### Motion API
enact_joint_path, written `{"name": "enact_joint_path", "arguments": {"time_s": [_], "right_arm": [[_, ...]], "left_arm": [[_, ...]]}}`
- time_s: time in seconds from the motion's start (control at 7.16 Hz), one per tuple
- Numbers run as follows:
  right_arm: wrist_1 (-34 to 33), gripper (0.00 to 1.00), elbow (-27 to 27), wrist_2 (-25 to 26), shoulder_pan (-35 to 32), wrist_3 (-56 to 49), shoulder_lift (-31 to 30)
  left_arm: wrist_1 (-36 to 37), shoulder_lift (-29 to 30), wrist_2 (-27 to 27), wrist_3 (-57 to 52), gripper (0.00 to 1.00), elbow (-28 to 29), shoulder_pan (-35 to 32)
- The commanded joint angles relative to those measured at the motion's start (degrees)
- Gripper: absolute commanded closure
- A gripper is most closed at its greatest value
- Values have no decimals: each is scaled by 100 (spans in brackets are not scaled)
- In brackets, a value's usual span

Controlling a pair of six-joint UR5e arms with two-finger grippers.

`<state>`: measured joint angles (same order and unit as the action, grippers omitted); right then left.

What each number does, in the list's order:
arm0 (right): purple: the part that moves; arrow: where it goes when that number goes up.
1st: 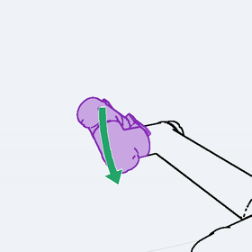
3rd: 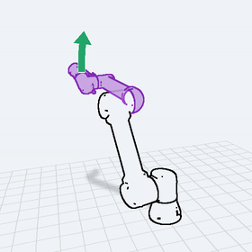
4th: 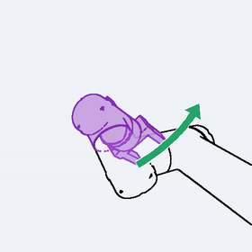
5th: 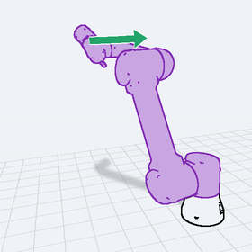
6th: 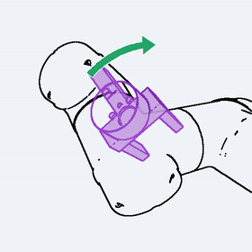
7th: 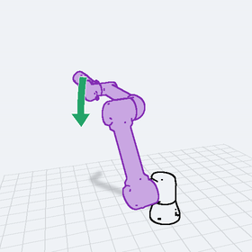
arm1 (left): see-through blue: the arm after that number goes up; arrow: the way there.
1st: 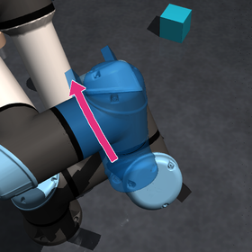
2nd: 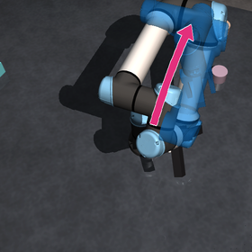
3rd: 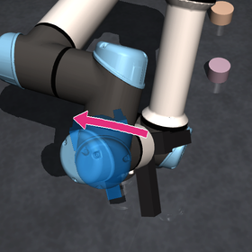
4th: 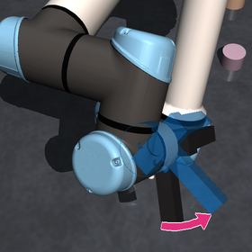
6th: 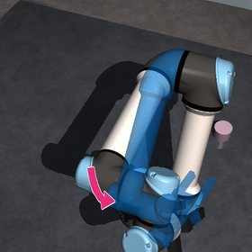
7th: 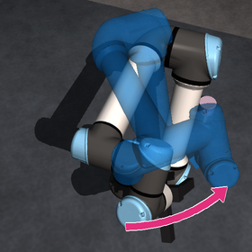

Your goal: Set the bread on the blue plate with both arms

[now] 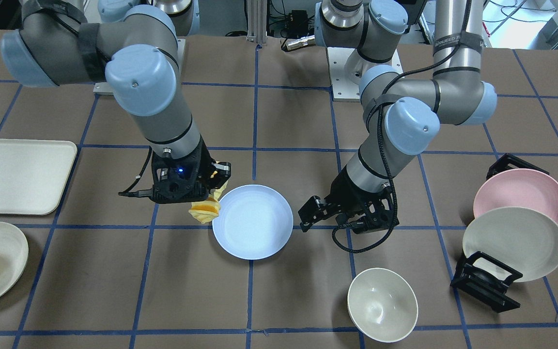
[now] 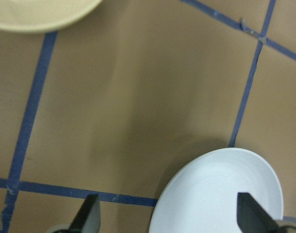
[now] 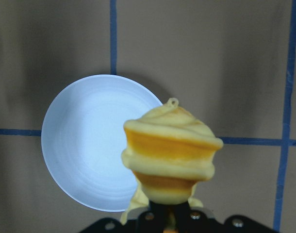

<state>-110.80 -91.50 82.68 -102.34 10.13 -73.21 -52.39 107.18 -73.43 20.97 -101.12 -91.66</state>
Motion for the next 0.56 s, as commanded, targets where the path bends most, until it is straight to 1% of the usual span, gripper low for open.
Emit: {"name": "enact_joint_path", "arguments": {"time_s": [0.0,0.14,0.28,0.42], "right_arm": [[-125,100,299,11,-460,268,647],[-265,100,308,11,-497,375,807],[-276,100,308,2,-506,402,887],[-276,100,308,-7,-515,420,983]], "left_arm": [[-2178,-494,-320,-31,0,1028,8],[-2989,-766,-330,-32,0,1372,-10],[-3458,-986,-452,-127,0,1523,-10],[-3767,-1136,-610,-172,0,1586,-27]]}}
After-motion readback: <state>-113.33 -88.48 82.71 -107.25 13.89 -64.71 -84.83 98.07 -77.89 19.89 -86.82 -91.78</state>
